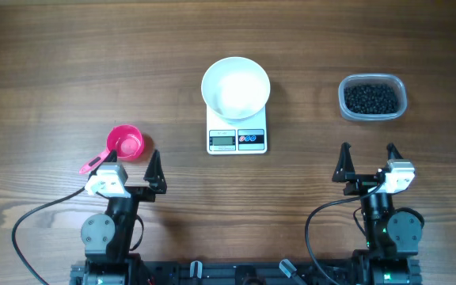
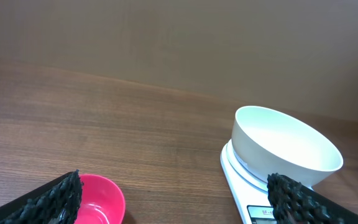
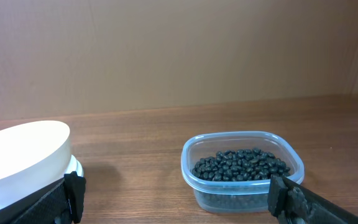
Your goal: Scoop item into bowl and weigh 150g on scale
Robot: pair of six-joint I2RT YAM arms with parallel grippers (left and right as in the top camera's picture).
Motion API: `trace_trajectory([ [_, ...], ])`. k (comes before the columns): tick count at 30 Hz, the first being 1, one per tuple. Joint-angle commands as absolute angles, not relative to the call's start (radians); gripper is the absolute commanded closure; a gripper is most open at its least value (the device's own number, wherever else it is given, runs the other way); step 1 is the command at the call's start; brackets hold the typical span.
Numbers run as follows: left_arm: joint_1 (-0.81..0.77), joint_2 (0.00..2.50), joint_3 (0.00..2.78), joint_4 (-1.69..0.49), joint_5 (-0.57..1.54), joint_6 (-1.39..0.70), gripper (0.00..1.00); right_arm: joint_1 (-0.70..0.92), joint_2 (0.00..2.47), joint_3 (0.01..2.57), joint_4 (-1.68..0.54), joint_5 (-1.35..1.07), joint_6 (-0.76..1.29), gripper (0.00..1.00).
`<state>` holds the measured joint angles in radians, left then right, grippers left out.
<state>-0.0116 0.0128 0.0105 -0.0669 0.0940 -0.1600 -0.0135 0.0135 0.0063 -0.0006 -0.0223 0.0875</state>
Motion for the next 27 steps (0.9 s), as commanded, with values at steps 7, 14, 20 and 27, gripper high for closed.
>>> trace_trajectory([
  [7, -0.008, 0.007, 0.006, -0.071, 0.092, -0.165, 0.0, -0.006, 0.007, 0.005, 0.002, -0.034, 0.081, 0.0],
  [14, -0.008, 0.007, 0.006, -0.065, 0.095, -0.166, 0.0, -0.006, 0.007, 0.005, 0.002, -0.033, 0.081, 0.0],
  [20, -0.008, 0.01, 0.123, -0.217, 0.222, -0.191, 0.0, -0.006, 0.007, 0.005, 0.002, -0.033, 0.081, 0.0],
  [27, -0.008, 0.367, 0.757, -0.73, 0.095, -0.089, 0.0, -0.006, 0.007, 0.005, 0.002, -0.034, 0.081, 0.0],
])
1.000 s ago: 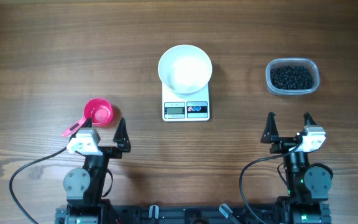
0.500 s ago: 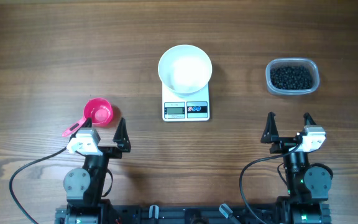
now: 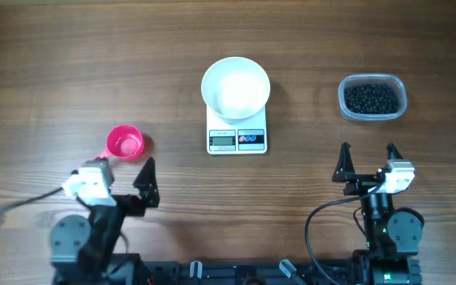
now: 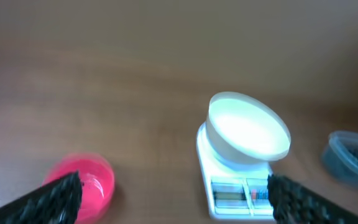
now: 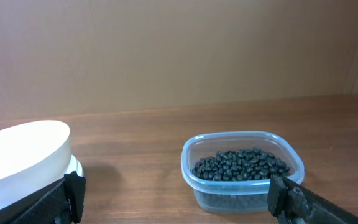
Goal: Scoop item into bowl and weigh 150g on scale
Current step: 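Reach the left gripper to the pink scoop and grasp its handle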
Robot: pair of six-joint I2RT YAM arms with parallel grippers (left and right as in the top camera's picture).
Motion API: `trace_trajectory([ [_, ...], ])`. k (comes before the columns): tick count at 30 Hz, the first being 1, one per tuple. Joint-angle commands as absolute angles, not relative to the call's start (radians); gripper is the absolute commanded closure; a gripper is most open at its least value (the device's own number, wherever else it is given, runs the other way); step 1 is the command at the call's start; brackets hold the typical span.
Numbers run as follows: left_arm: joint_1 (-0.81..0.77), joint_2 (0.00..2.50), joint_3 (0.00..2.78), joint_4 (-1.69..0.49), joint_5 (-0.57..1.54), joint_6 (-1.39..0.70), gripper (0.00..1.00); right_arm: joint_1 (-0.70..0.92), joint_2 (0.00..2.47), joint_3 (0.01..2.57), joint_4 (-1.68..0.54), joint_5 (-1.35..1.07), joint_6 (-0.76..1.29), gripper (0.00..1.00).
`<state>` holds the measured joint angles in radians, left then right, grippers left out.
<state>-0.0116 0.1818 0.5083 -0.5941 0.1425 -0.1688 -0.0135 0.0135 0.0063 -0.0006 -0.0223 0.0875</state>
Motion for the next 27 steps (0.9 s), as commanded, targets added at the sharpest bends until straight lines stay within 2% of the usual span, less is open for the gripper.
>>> trace_trajectory([
  [1, -0.008, 0.446, 0.845, -0.815, 0.067, -0.072, 0.01, -0.006, 0.007, 0.005, 0.002, -0.033, 0.081, 0.0],
  [4, -0.008, 0.749, 1.149, -1.111, -0.08, -0.037, 0.0, -0.006, 0.007, 0.005, 0.002, -0.034, 0.081, 0.0],
  [6, -0.008, 0.886, 1.238, -1.197, -0.099, 0.055, 0.0, -0.006, 0.007, 0.005, 0.002, -0.033, 0.081, 0.0],
  [11, -0.008, 1.132, 1.25, -1.174, -0.086, 0.073, 0.0, -0.006, 0.007, 0.005, 0.002, -0.033, 0.081, 0.0],
  [16, -0.008, 1.394, 1.25, -1.136, 0.061, 0.071, 0.0, -0.006, 0.007, 0.005, 0.002, -0.033, 0.081, 0.0],
  [19, -0.009, 1.548, 1.25, -1.1, 0.071, 0.036, 0.0, -0.006, 0.007, 0.005, 0.002, -0.033, 0.081, 0.0],
  [27, -0.009, 1.745, 1.212, -0.957, 0.071, -0.009, 0.0, -0.006, 0.007, 0.005, 0.002, -0.033, 0.081, 0.0],
])
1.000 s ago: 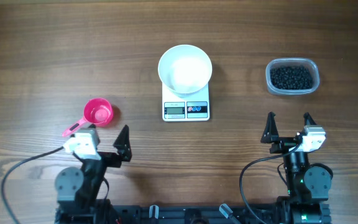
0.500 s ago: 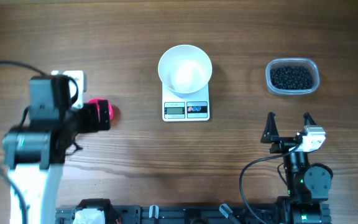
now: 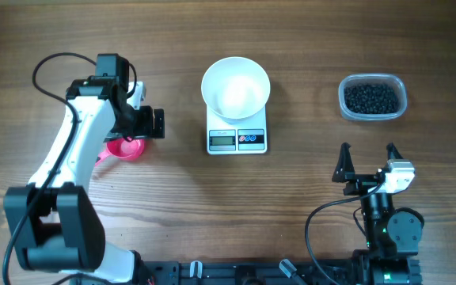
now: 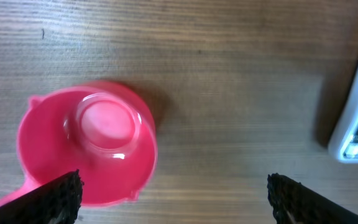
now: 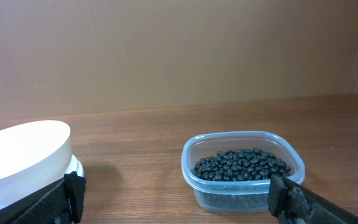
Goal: Scoop item into bowl and weigh 150g on scale
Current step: 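Reach the left gripper to the pink scoop and grasp its handle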
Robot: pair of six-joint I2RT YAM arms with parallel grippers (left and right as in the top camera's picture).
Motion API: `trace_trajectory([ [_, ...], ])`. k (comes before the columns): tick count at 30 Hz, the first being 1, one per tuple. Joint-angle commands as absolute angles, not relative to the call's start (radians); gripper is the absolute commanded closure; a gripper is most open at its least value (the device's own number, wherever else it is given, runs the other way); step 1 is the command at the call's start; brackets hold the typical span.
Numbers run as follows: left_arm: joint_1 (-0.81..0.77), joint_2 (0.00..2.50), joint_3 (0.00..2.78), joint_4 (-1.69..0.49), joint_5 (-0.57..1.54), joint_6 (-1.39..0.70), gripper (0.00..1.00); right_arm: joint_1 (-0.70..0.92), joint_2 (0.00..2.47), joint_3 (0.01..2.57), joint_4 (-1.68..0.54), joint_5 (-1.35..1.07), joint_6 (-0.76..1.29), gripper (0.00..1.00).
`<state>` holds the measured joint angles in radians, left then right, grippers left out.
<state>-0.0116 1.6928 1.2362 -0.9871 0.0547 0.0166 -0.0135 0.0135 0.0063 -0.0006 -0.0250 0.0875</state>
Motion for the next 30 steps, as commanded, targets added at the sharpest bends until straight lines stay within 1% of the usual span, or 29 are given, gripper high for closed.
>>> trace_trajectory([
  [1, -0.009, 1.763, 1.203, -0.948, 0.071, -0.009, 0.0, -0.006, 0.007, 0.005, 0.002, -0.034, 0.081, 0.0],
  [3, -0.009, 1.796, 1.195, -0.937, 0.071, -0.009, 0.0, -0.006, 0.007, 0.005, 0.002, -0.033, 0.081, 0.0],
  [5, -0.009, 1.824, 1.195, -0.929, 0.071, -0.009, 0.07, -0.006, 0.007, 0.005, 0.002, -0.033, 0.081, 0.0],
  [6, -0.009, 1.838, 1.195, -0.922, 0.071, -0.013, 0.14, -0.006, 0.007, 0.005, 0.002, -0.034, 0.081, 0.0],
  [8, -0.009, 1.85, 1.195, -0.891, 0.071, -0.044, 0.36, -0.006, 0.007, 0.005, 0.002, -0.033, 0.081, 0.0],
  [9, -0.009, 1.85, 1.195, -0.867, 0.071, -0.065, 0.51, -0.006, 0.007, 0.005, 0.002, -0.034, 0.081, 0.0],
  [11, -0.009, 1.85, 1.195, -0.85, 0.071, -0.065, 0.63, -0.006, 0.007, 0.005, 0.002, -0.033, 0.081, 0.0],
  [12, -0.009, 1.85, 1.195, -0.848, 0.071, -0.069, 0.64, -0.006, 0.007, 0.005, 0.002, -0.033, 0.081, 0.0],
  [15, -0.009, 1.85, 1.195, -0.847, 0.071, -0.069, 0.8, -0.006, 0.007, 0.005, 0.002, -0.034, 0.081, 0.0],
  [16, -0.009, 1.85, 1.195, -0.847, 0.07, -0.081, 0.83, -0.006, 0.007, 0.005, 0.002, -0.034, 0.081, 0.0],
  [18, -0.009, 1.85, 1.195, -0.833, 0.07, -0.142, 0.96, -0.006, 0.007, 0.005, 0.002, -0.033, 0.081, 0.0],
  [21, -0.008, 1.85, 1.195, -0.796, 0.071, -0.244, 0.96, -0.006, 0.007, 0.005, 0.002, -0.034, 0.081, 0.0],
  [23, -0.008, 1.85, 1.197, -0.751, 0.072, -0.372, 0.96, -0.006, 0.007, 0.005, 0.002, -0.033, 0.081, 0.0],
  [26, -0.008, 1.85, 1.206, -0.667, 0.107, -0.63, 0.96, -0.006, 0.007, 0.005, 0.002, -0.034, 0.081, 0.0],
  [27, -0.008, 1.85, 1.206, -0.607, 0.171, -0.773, 0.96, -0.006, 0.007, 0.005, 0.002, -0.034, 0.081, 0.0],
  [30, -0.008, 1.85, 1.206, -0.506, 0.302, -1.086, 0.96, -0.006, 0.007, 0.005, 0.002, -0.033, 0.081, 0.0],
])
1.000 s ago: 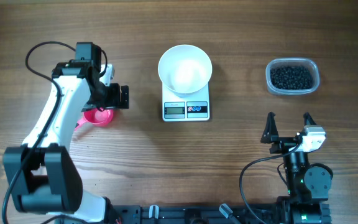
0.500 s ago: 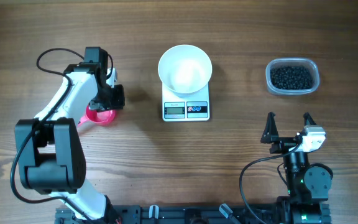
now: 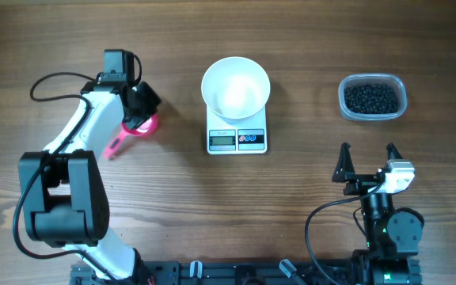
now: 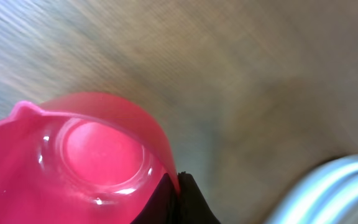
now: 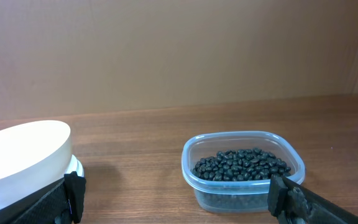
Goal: Scoop item into bowl and weigh 150g on scale
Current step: 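Reach the left gripper to the pink scoop and grasp its handle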
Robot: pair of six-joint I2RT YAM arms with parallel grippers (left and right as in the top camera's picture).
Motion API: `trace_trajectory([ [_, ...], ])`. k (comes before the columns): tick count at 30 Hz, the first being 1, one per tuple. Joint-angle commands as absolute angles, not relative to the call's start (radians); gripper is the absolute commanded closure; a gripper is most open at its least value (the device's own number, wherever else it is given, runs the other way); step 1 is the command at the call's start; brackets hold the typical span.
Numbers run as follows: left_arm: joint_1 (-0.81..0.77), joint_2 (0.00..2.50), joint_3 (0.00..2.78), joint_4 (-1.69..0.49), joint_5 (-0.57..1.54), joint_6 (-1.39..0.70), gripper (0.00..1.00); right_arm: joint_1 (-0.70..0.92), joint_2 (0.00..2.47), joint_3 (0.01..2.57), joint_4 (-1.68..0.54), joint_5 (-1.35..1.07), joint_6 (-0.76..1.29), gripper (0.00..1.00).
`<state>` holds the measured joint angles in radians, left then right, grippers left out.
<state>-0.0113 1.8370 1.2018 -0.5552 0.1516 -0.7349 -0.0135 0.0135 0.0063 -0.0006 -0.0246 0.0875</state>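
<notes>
A pink scoop [image 3: 143, 126] lies left of the scale, its handle [image 3: 114, 146] pointing toward the near left. My left gripper [image 3: 142, 117] is shut on the rim of its cup. The left wrist view shows the empty cup [image 4: 86, 155] filling the frame, with my left gripper [image 4: 179, 185] pinching the rim. A white bowl [image 3: 236, 85] stands empty on the white scale [image 3: 237, 139]. A clear tub of black beans [image 3: 373, 96] sits at the far right. My right gripper [image 3: 368, 165] stays open near the front edge, its view facing the bean tub [image 5: 242, 163].
The bowl's edge [image 5: 23, 152] shows at the left of the right wrist view. A black cable [image 3: 54, 79] loops from the left arm over the table's left side. Bare wood lies between the scale and the bean tub.
My left gripper was open, looking straight down on the scoop. It is now shut on the cup's rim, and the scoop sits slightly farther back and to the right. The right arm has not moved.
Both arms rested at the front edge, the left gripper open beside the scoop. The left arm then shifted left, then reached out over the scoop with open fingers. Now it grips the scoop's rim. The right arm, bowl, scale and beans stayed put.
</notes>
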Motion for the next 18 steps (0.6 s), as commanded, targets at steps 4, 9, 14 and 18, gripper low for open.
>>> trace_trajectory([
  [4, -0.008, 1.85, 1.206, -0.496, 0.342, -1.221, 0.96, -0.006, 0.007, 0.005, 0.002, -0.034, 0.081, 0.0],
  [9, -0.009, 1.85, 1.206, -0.505, 0.344, -1.22, 0.51, -0.006, 0.007, 0.005, 0.002, -0.034, 0.081, 0.0],
  [14, -0.009, 1.85, 1.206, -0.51, 0.344, -1.211, 0.22, -0.006, 0.007, 0.005, 0.002, -0.034, 0.081, 0.0],
  [18, -0.009, 1.849, 1.206, -0.511, 0.368, -1.209, 0.0, -0.006, 0.007, 0.005, 0.002, -0.034, 0.081, 0.0],
])
